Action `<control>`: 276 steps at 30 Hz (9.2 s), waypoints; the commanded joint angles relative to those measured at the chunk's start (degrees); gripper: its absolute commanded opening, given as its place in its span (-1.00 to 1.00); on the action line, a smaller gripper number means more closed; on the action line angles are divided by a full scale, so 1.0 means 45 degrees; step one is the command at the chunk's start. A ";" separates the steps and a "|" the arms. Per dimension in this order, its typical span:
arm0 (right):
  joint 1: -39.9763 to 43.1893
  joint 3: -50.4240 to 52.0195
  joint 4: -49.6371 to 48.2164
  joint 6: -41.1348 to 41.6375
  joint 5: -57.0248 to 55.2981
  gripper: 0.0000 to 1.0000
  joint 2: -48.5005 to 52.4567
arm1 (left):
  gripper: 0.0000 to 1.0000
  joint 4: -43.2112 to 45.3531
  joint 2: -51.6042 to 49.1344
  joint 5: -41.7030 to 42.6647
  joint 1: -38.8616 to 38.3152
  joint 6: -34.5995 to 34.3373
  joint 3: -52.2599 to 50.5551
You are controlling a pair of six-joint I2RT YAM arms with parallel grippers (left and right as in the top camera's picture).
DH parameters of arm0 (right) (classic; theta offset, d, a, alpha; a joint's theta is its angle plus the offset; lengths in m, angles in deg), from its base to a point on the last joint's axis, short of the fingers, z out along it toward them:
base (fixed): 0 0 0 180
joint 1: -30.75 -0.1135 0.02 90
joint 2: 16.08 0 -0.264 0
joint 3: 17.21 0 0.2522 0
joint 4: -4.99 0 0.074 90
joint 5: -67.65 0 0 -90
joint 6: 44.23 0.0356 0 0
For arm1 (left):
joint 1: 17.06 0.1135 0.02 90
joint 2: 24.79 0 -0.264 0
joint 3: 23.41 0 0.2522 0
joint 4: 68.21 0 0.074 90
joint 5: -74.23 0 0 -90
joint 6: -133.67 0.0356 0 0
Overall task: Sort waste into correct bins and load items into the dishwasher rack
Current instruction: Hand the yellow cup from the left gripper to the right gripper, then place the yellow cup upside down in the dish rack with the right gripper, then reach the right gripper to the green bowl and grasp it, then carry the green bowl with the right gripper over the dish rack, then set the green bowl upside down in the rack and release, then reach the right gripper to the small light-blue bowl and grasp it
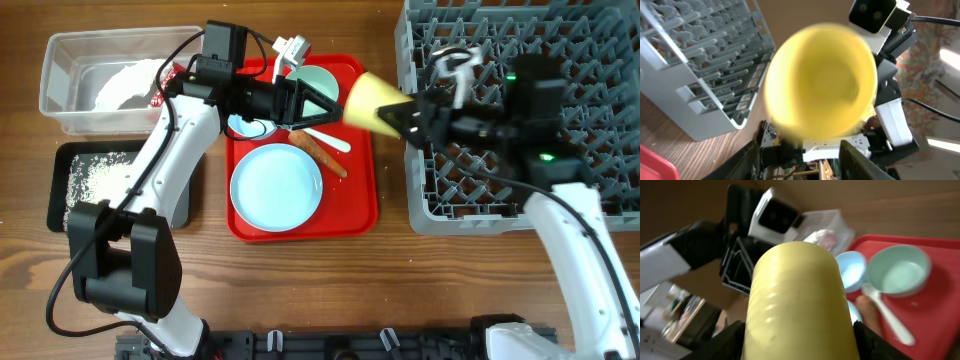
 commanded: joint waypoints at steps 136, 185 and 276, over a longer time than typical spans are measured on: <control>-0.4741 -0.5654 -0.1219 0.5751 -1.0958 -0.58 1.1783 | 0.52 -0.3978 0.0223 -1.6359 0.1049 -0.2555 0.0126; -0.2934 -0.5610 -0.1035 -1.5761 -2.6102 -0.91 0.8170 | 0.89 -0.3793 0.0971 -1.7335 0.4362 -0.2603 0.0457; -0.6824 -0.5610 -0.2424 0.5163 -1.1273 0.40 0.8446 | 0.99 -0.4371 0.0971 -1.7340 0.4367 -0.2550 0.0457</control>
